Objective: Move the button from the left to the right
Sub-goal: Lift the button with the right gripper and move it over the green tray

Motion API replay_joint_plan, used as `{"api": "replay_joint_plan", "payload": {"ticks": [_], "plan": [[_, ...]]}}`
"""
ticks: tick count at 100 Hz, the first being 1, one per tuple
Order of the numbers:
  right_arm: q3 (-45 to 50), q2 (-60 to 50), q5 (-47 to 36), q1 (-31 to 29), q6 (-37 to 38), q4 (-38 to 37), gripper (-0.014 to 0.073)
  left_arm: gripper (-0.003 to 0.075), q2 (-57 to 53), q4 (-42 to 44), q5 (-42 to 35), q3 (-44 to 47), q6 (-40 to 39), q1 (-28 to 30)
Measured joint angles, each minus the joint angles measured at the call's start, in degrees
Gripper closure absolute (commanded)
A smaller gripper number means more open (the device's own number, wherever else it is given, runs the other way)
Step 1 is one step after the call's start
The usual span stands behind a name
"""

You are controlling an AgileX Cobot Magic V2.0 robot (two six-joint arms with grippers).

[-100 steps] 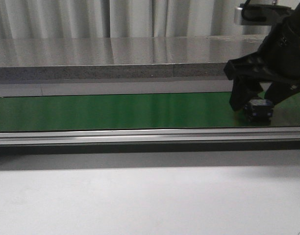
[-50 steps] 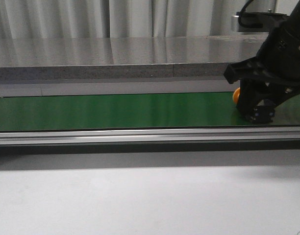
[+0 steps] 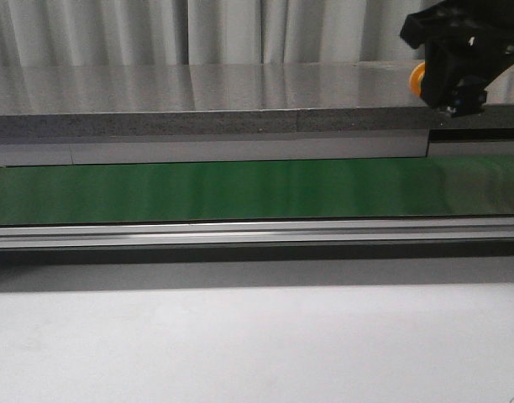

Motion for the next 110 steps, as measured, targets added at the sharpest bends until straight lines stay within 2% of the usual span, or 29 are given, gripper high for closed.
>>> {"api": "replay_joint_plan", "payload": {"ticks": [28,60,87,110], "plan": [[-0.7,0.1,0.1,-14.0,-5.4,0.5,0.0372,0.074,0.0,0.0,0.0,0.0,0.0,0.0],[-0.7,2.4,-2.2,-29.6,-18.2,4.3,0.0372,0.074,0.0,0.0,0.0,0.0,0.0,0.0],[-0.7,10.1,-6.1,-33.6,-26.2,5.5,0.0372,0.074,0.0,0.0,0.0,0.0,0.0,0.0],[-0.7,16.0,-6.7,-34.1,-27.4,5.6,0.0372,0.074,0.0,0.0,0.0,0.0,0.0,0.0]]}}
